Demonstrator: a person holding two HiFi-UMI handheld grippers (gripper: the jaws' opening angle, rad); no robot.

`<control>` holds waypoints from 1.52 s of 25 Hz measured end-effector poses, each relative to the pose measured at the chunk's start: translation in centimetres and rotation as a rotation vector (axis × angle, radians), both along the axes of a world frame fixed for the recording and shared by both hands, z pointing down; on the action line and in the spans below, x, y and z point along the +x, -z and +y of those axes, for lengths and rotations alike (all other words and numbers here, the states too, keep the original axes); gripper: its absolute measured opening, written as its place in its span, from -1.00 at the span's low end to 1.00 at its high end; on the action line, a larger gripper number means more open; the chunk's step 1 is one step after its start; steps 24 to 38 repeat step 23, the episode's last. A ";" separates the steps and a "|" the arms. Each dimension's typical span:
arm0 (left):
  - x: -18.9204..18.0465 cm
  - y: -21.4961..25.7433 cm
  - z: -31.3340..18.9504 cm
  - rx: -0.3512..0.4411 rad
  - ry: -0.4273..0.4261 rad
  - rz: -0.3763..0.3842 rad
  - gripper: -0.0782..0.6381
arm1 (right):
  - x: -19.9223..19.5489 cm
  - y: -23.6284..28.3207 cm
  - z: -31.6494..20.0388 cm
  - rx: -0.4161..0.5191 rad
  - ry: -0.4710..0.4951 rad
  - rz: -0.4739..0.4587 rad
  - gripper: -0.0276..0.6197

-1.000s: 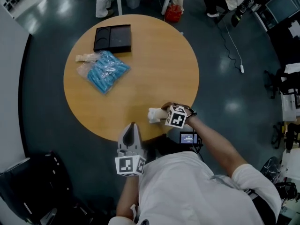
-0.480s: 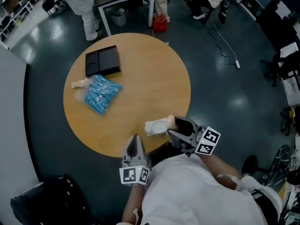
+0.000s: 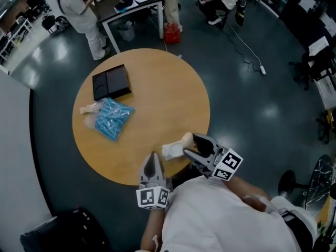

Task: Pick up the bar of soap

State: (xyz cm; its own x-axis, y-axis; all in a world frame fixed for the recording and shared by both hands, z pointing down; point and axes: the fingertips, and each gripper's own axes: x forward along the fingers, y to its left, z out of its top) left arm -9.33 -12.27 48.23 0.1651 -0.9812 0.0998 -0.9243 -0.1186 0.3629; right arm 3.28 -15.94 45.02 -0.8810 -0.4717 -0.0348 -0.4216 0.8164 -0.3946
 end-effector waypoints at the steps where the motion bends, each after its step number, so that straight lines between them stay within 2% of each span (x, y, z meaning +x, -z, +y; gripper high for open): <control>1: -0.1 0.0 0.0 0.000 0.005 -0.010 -0.76 | 0.0 -0.1 0.0 0.008 -0.003 0.010 -0.12; 5: -0.2 -0.1 0.2 -0.011 0.027 -0.058 -0.76 | -0.2 -0.8 -0.1 0.036 -0.023 0.070 -0.12; 13: -0.2 -0.5 0.6 -0.024 0.033 -0.059 -0.76 | -0.6 -1.6 0.1 0.047 -0.033 0.125 -0.12; 38: -0.3 -1.0 0.7 -0.026 0.010 -0.054 -0.76 | -1.3 -1.7 0.5 0.064 -0.027 0.140 -0.12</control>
